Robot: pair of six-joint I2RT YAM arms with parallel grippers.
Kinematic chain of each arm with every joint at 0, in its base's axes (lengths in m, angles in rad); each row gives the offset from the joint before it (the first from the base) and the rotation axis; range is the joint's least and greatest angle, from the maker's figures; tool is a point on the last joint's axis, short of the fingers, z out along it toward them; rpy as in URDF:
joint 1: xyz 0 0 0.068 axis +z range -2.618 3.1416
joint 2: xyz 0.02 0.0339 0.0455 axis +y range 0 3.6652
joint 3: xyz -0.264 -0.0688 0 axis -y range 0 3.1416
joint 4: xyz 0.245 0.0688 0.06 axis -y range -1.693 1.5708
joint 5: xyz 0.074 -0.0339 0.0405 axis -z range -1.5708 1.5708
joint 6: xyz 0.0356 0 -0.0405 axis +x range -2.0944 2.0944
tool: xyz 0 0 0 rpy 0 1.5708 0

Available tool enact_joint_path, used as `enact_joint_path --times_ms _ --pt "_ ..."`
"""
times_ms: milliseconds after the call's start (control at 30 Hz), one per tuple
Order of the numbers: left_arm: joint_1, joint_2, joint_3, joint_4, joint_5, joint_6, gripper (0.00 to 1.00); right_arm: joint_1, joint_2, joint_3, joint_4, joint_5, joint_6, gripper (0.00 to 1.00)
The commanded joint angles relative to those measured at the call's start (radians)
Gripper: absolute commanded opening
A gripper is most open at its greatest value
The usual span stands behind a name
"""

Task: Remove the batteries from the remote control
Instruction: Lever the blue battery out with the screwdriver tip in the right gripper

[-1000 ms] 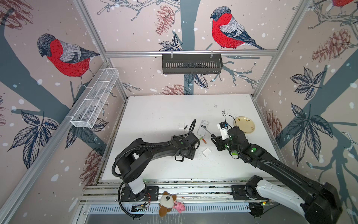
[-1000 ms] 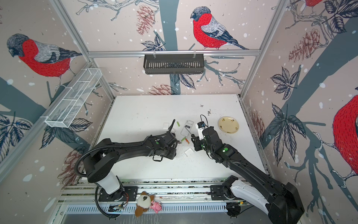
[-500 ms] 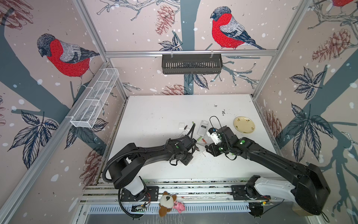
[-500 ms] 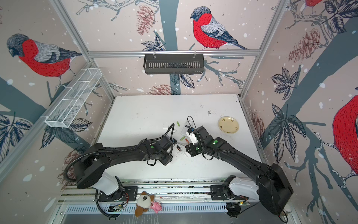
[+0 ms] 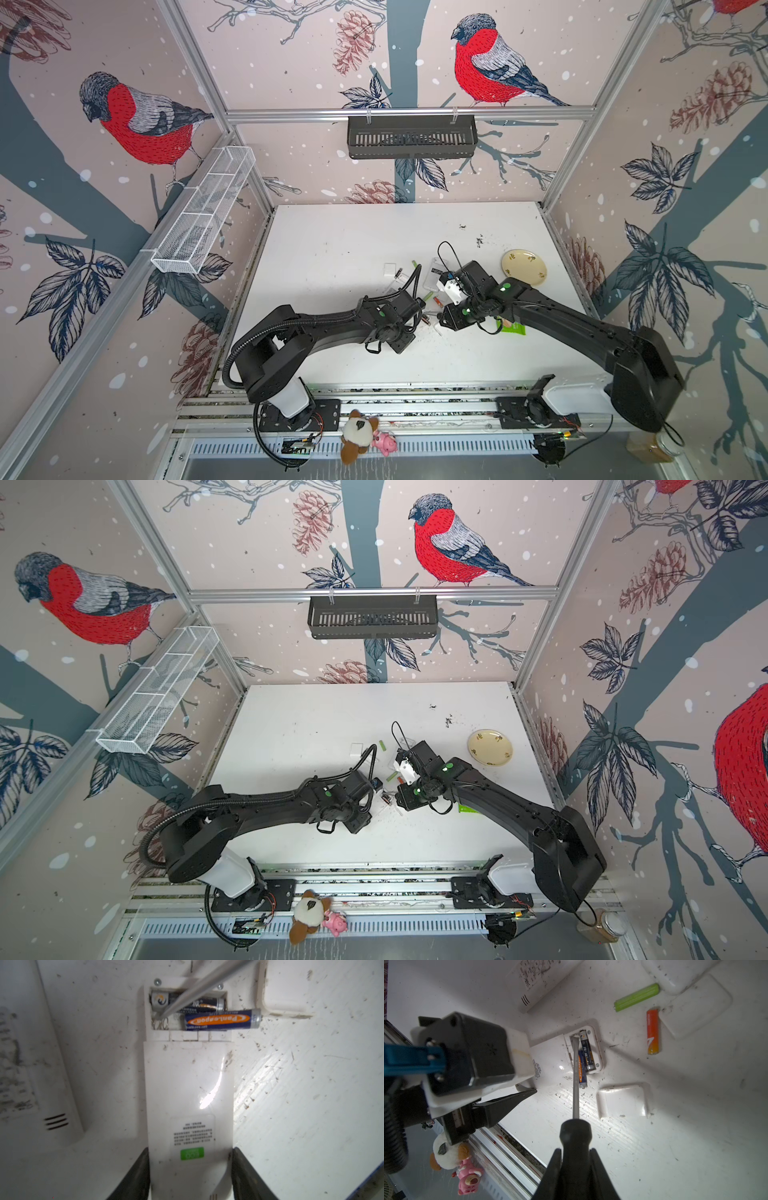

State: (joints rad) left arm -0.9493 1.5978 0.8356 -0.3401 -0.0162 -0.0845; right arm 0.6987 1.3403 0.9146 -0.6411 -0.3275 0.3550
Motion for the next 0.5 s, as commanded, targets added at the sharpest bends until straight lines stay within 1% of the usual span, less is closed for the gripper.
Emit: enact_joint_path --times_ms 0,300,467 --pt "-0.003 0.014 -0.004 -0.025 -0.045 0.035 0.26 -0.005 0.004 0.017 -0.075 0.017 -0.026 0.00" --pt "-0.003 0.010 0.000 -0.027 -0.061 0.038 0.24 -0.004 0.058 0.053 -0.083 0.008 -0.049 0.00" --pt "-0.002 0.020 0.020 -0.041 -0.097 0.038 0.22 -0.007 0.092 0.092 -0.178 0.041 -0.075 0.00"
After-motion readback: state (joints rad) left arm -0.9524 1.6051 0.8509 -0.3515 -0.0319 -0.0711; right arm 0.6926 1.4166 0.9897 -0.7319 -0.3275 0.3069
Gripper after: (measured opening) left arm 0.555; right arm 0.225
